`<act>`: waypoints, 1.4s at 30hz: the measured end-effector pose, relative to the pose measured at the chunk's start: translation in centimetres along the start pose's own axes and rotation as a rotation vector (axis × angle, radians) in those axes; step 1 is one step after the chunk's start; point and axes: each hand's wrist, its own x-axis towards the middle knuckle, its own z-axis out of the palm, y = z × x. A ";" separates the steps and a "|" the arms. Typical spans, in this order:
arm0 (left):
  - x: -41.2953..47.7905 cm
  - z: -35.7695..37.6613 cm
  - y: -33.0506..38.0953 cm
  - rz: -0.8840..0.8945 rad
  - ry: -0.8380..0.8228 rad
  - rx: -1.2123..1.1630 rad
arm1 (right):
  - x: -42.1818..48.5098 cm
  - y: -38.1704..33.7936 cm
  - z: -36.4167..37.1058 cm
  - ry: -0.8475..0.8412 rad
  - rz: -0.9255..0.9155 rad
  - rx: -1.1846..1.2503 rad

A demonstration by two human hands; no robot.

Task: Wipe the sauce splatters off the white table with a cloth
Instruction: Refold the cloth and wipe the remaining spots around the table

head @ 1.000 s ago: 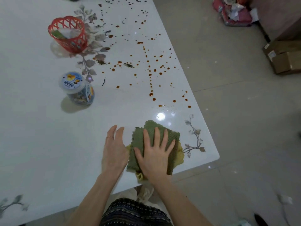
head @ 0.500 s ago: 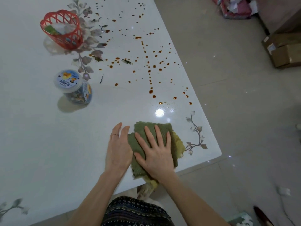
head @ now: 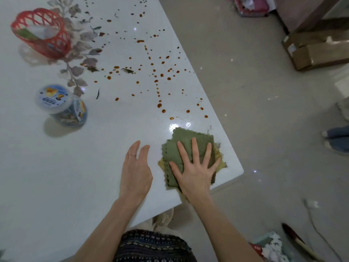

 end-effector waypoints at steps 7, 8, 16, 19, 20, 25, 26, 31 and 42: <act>1.0 -0.3 0.6 0.025 0.011 -0.008 | -0.2 1.1 0.0 0.032 0.250 0.028; 1.1 -0.3 0.8 0.027 0.008 -0.013 | -0.6 1.4 0.1 0.034 0.250 0.025; 0.7 0.4 1.3 0.014 -0.031 0.018 | 3.5 6.1 -1.2 -0.069 0.279 -0.013; -0.1 1.3 2.2 0.019 -0.046 0.048 | 1.5 6.8 -1.4 -0.068 0.244 -0.038; -0.3 1.6 2.7 0.015 -0.042 0.054 | 1.1 7.3 -1.5 -0.070 0.233 -0.037; -0.4 3.2 5.3 -0.065 0.028 0.058 | 3.0 9.6 -2.4 -0.106 0.120 -0.003; -0.4 3.6 5.9 -0.095 0.041 0.051 | 3.5 9.9 -2.4 -0.106 0.092 0.002; -1.1 5.5 8.4 -0.230 0.104 0.046 | 2.2 12.0 -2.0 -0.069 -0.077 -0.003; -3.8 8.3 10.7 -0.356 0.125 0.111 | 5.8 14.1 -1.9 -0.017 -0.264 0.049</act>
